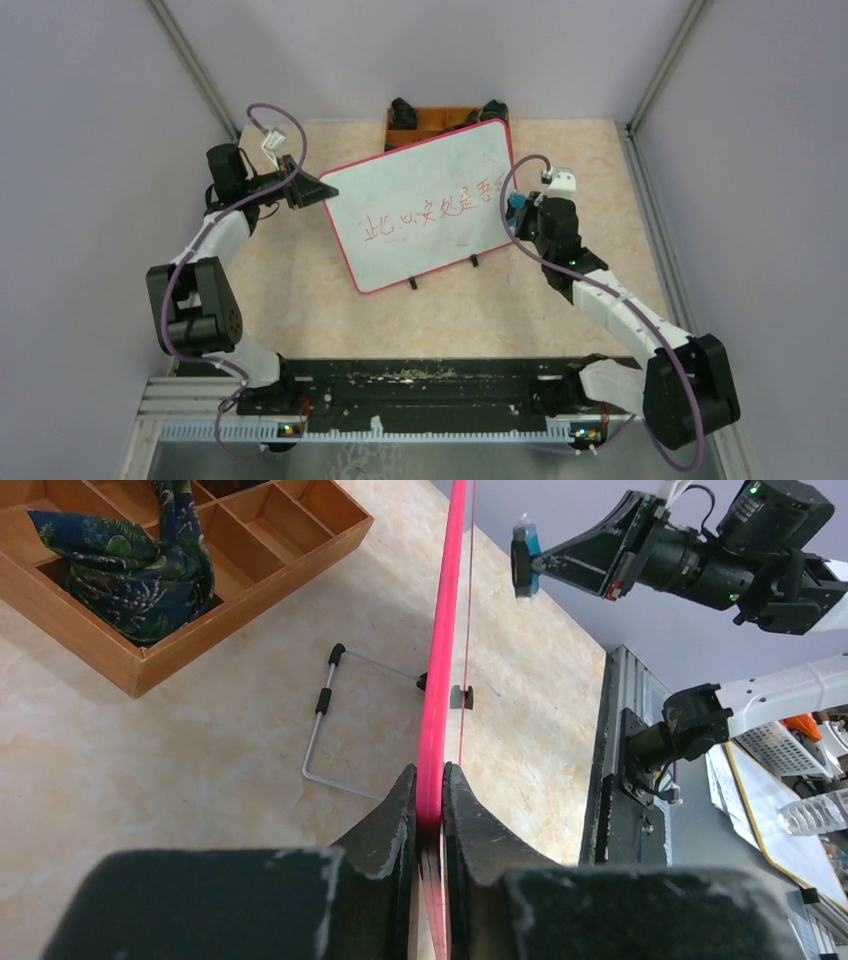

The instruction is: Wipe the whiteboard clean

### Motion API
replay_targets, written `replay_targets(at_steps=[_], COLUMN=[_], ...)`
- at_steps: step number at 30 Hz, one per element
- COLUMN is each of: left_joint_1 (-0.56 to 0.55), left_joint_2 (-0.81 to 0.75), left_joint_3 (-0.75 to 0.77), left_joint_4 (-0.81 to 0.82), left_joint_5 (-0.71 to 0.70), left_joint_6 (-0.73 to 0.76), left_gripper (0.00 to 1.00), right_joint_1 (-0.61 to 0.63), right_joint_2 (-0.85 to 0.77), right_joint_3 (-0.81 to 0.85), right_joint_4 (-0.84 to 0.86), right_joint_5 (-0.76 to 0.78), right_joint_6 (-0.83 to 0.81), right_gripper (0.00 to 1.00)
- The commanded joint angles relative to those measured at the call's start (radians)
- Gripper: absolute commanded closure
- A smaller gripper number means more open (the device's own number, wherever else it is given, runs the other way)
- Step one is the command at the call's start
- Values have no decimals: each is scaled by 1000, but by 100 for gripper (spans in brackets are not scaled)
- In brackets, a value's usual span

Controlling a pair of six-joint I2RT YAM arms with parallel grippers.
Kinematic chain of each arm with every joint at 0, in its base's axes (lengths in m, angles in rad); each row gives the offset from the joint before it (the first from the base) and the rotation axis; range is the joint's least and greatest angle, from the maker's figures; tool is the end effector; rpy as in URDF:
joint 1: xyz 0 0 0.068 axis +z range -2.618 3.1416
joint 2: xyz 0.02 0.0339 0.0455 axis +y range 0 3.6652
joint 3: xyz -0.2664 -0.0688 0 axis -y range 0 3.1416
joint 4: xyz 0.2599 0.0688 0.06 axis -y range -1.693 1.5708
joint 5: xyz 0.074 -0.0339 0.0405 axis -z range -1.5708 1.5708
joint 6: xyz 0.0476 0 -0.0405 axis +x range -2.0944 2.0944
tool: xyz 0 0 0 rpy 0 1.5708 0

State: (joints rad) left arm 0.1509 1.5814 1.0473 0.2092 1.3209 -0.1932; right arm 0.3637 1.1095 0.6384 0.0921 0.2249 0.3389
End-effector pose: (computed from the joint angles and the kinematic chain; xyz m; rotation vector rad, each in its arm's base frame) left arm 0.3612 0.0083 0.2718 0.6004 1.7139 -1.2557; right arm 0.2581 0.0869 0.2430 0.1246 1.9438 0.2473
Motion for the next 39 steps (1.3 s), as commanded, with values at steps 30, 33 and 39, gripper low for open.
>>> replay_targets(at_steps=[30,33,39], left_joint_1=[-10,-11,-16], left_joint_2=[12,12,15], left_joint_3=[33,34,36], left_joint_4=[-117,-117,-122], left_joint_5=[-46,-47,-50], left_joint_6=[155,155,158], left_gripper=[100,100,100], right_joint_1=[-16,-2,107], right_joint_2=[271,281,331], right_joint_3=[159,165,209], right_joint_4=[435,436,403], right_joint_5=[-153,-171,-117], right_joint_6=[-104,-95,-124], right_gripper=[100,100,100])
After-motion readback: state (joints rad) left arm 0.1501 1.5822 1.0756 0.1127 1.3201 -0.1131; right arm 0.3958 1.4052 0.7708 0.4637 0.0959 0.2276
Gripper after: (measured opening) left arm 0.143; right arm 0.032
